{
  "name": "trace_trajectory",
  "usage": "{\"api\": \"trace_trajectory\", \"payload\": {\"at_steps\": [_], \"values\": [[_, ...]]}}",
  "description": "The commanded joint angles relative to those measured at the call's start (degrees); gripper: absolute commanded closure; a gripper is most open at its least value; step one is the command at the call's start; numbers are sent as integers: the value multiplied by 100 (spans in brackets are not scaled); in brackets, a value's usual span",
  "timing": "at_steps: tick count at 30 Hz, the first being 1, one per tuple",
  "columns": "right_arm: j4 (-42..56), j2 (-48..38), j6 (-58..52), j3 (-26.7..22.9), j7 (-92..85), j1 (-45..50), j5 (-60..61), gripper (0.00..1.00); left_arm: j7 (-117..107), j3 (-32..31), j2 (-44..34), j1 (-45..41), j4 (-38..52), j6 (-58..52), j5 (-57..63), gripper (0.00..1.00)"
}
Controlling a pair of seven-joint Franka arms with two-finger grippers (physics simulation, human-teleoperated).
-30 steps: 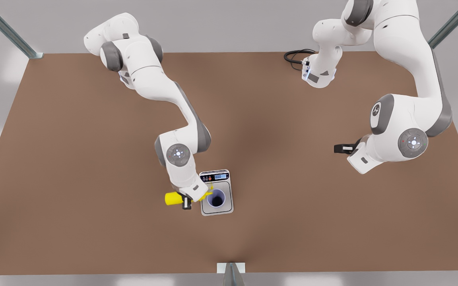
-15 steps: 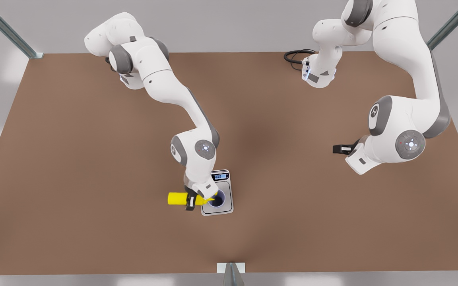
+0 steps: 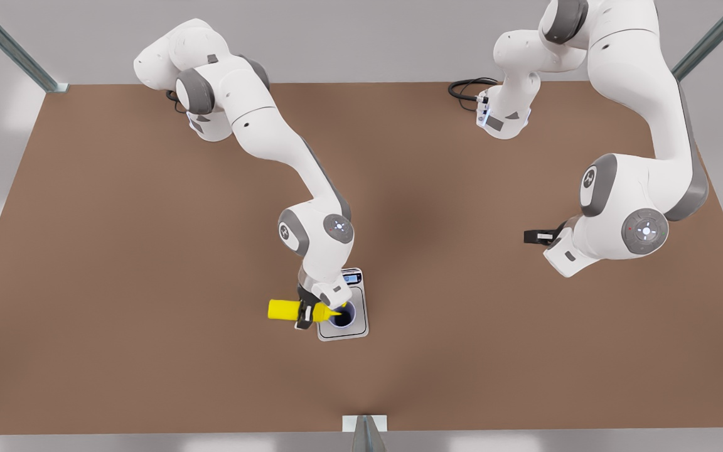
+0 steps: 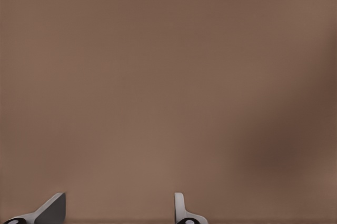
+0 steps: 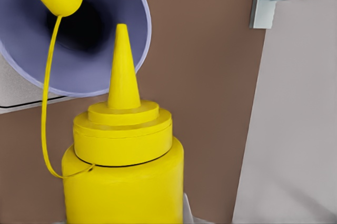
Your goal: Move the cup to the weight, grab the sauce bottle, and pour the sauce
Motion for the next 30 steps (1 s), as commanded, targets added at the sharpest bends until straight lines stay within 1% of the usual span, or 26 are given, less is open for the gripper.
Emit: {"api": "trace_trajectory", "payload": {"at_steps": [1, 9, 25, 27, 30], "values": [[-33, 1, 0, -3, 106, 0, -115, 46, -3, -1, -6, 7, 2, -4, 2, 0], [-42, 116, 52, 6, 27, 79, -607, 46, -3, -1, -6, 7, 2, -4, 2, 0], [-24, 37, 79, 77, -78, -9, -519, 46, -12, -1, 11, -2, 2, -4, 2, 0], [-24, -95, 26, 77, -500, -219, 210, 46, -12, -1, 20, -2, 2, 5, 2, 0], [-33, -271, -219, 77, -1572, -755, 1992, 46, -12, -1, 20, -2, 2, 5, 11, 0]]}}
